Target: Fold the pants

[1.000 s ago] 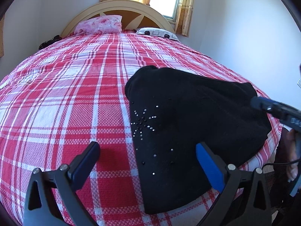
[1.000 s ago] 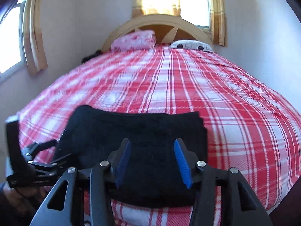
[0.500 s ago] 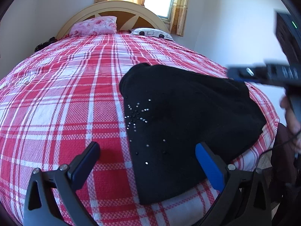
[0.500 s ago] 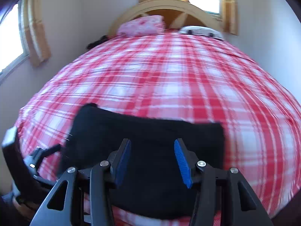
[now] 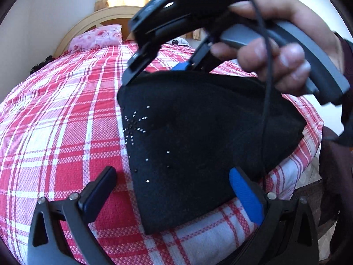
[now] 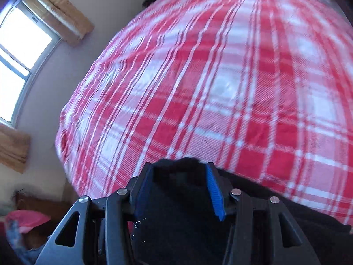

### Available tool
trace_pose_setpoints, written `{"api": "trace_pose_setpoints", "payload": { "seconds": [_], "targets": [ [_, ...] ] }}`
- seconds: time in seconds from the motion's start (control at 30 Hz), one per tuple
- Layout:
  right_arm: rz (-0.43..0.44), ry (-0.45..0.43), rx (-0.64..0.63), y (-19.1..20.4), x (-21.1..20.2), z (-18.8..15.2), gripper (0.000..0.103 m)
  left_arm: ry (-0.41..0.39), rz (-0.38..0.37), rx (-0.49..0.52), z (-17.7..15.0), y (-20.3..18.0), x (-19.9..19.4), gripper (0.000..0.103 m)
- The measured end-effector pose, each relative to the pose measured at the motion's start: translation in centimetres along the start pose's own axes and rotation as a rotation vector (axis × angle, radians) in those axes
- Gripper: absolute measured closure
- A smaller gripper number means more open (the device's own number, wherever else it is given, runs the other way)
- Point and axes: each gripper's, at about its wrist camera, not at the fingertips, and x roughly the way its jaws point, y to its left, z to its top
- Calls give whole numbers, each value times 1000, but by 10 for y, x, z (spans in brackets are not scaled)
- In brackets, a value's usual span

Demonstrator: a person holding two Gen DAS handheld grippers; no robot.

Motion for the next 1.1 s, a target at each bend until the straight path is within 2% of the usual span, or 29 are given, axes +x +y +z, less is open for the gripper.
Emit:
{"api": "trace_pose_setpoints", "payload": {
  "seconds": [0.1,0.2,0.27,0.37,0.43,0.47,0.53,0.6,0.7,0.8,0.83,0.9,0.97,1.03,1.1],
  "targets": [
    [53,40,38,-4,13,1,57,-40,1,-13,1,1,-8,0],
    [105,33,70,-10,16,-2,58,-158,18,-26,5,3,-31,0],
    [129,40,90,-16,17,-4,58,-206,-26,-30,7,1,-41,0],
    [170,41,135,-25,18,-2,60,-159,-158,-29,4,-8,-34,0],
    [153,38,118,-23,16,-2,74,-125,-219,-17,1,-15,-27,0],
    [135,33,109,-22,15,-2,76,-107,-236,1,-1,-21,-23,0],
    [115,26,81,-19,11,-3,83,-62,-212,44,-8,-31,-13,0],
    [94,15,50,-15,6,-4,86,-67,-214,47,-7,-30,-10,0],
    [49,-74,-19,-4,-15,-1,91,-68,-193,68,-2,-27,-5,0],
    [-53,-112,-74,3,-16,4,92,-69,-165,92,-2,-31,-3,0],
    [-92,-105,-103,4,-11,3,92,-70,-165,91,-1,-29,-4,0],
    [-102,-80,-149,8,1,1,90,-73,-178,76,1,-28,-8,0],
    [-132,-82,-186,10,4,-2,84,-79,-189,54,3,-22,-13,0],
    [-133,-92,-162,5,-4,-6,55,-89,-193,31,4,-17,-17,0],
    [-157,-147,-160,4,-19,-15,52,-96,-195,5,5,-12,-19,0]
  ]
}}
